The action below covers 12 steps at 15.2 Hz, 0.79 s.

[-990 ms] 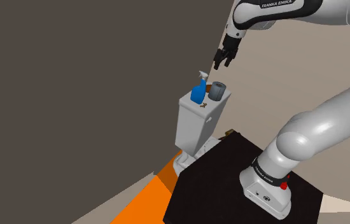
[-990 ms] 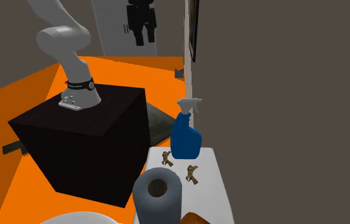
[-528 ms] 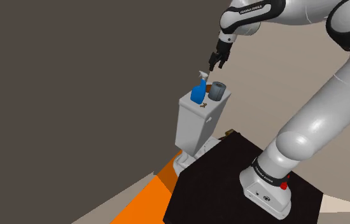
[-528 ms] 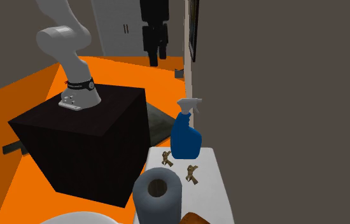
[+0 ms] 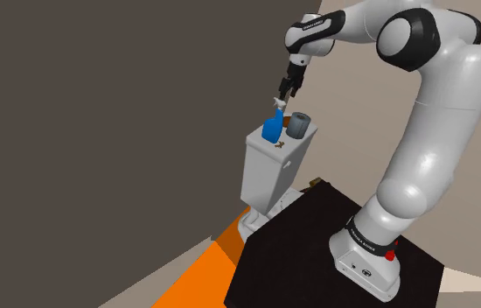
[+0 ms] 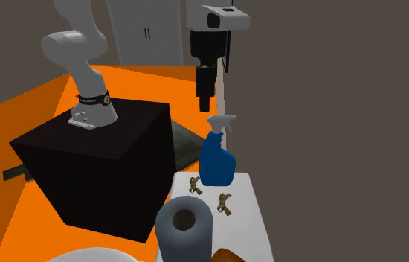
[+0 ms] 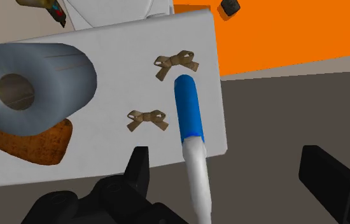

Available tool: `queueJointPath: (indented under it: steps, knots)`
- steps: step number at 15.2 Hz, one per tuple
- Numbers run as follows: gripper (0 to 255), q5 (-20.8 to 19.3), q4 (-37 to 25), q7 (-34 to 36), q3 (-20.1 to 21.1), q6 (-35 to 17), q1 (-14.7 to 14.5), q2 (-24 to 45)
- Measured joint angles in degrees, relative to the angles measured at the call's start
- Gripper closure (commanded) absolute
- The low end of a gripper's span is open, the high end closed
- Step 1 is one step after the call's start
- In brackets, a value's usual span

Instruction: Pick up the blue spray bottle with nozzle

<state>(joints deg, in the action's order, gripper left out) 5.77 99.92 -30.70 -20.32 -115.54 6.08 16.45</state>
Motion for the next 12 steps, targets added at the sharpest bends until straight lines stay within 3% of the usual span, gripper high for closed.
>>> queueJointPath:
  steps: [3,10,11,12]
  knots:
    - [0,1.7,-4.5,-1.9,0.4,0.5,1.4,4.9]
    - [0,2.7,-2.5,-2.6,0.9,-3.6,1.6,7.2]
    - [255,2.8,-2.3,-2.6,0.9,-3.9,1.6,7.3]
    - [255,2.8,-2.3,-2.7,0.9,-4.0,1.7,7.3]
